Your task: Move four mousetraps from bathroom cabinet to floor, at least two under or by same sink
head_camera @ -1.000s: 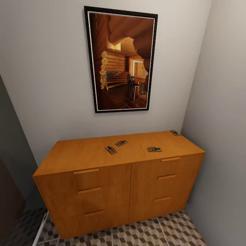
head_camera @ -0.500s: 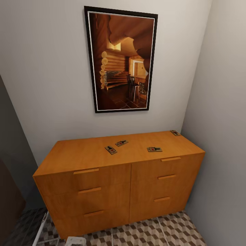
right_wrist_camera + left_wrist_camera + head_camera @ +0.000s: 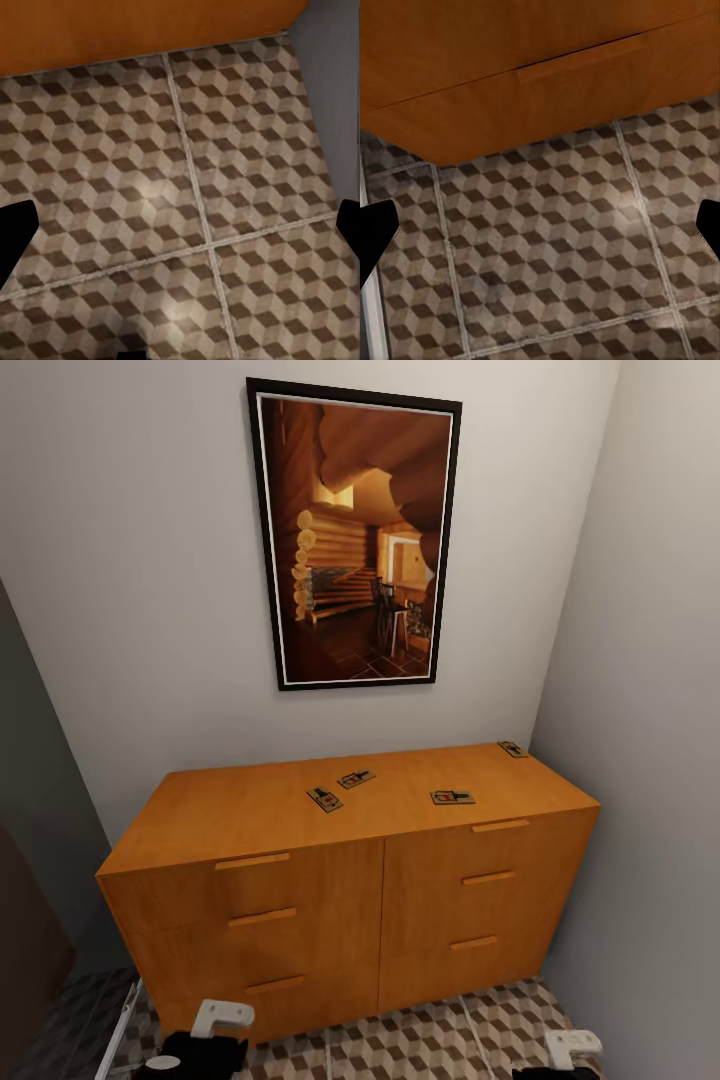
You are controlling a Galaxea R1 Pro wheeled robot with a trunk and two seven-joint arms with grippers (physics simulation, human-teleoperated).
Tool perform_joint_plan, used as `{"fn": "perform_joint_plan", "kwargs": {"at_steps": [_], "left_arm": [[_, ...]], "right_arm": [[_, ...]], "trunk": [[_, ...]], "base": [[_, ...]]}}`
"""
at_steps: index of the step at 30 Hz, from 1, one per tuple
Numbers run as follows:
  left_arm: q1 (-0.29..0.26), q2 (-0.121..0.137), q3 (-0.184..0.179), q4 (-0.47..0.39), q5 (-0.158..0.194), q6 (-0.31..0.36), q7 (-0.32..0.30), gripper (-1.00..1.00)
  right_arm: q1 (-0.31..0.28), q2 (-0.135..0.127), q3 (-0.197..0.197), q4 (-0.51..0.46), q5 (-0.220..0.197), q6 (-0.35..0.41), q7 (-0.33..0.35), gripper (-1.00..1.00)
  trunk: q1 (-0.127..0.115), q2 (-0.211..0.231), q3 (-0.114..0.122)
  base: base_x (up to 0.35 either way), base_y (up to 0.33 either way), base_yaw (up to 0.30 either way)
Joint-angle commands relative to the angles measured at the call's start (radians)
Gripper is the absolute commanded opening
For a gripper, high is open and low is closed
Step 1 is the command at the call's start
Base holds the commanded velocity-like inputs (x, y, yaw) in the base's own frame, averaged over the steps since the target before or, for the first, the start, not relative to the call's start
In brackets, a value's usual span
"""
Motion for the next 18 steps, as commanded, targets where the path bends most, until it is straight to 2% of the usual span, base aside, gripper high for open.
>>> {"fn": "perform_joint_plan", "kwargs": {"at_steps": [1,5,12,13,18], "left_arm": [[-0.006,0.000,-0.001,-0.012,-0.009,0.014,-0.001,1.00],[-0.027,-0.003,-0.012,-0.057,-0.010,0.044,-0.011,1.00],[-0.044,-0.012,-0.073,-0.169,-0.012,0.109,-0.085,1.00],[-0.044,-0.012,-0.073,-0.169,-0.012,0.109,-0.085,1.00],[-0.058,-0.044,-0.101,-0.226,-0.013,0.154,-0.128,1.00]], "right_arm": [[-0.002,0.000,0.000,-0.023,0.000,0.018,-0.001,1.00],[-0.004,0.000,-0.003,-0.114,0.000,0.075,0.000,1.00],[-0.006,0.000,-0.036,-0.250,0.000,0.182,0.000,1.00],[-0.006,0.000,-0.036,-0.250,0.000,0.182,0.000,1.00],[-0.006,0.000,-0.048,-0.317,0.000,0.229,0.001,1.00]], "trunk": [[0.000,-0.001,-0.001],[0.000,-0.001,-0.001],[0.000,-0.001,-0.001],[0.000,-0.001,-0.001],[0.000,-0.001,-0.001]], "base": [[0.000,0.000,0.000],[0.000,0.000,0.000],[0.000,0.000,0.000],[0.000,0.000,0.000],[0.000,0.000,0.000]]}}
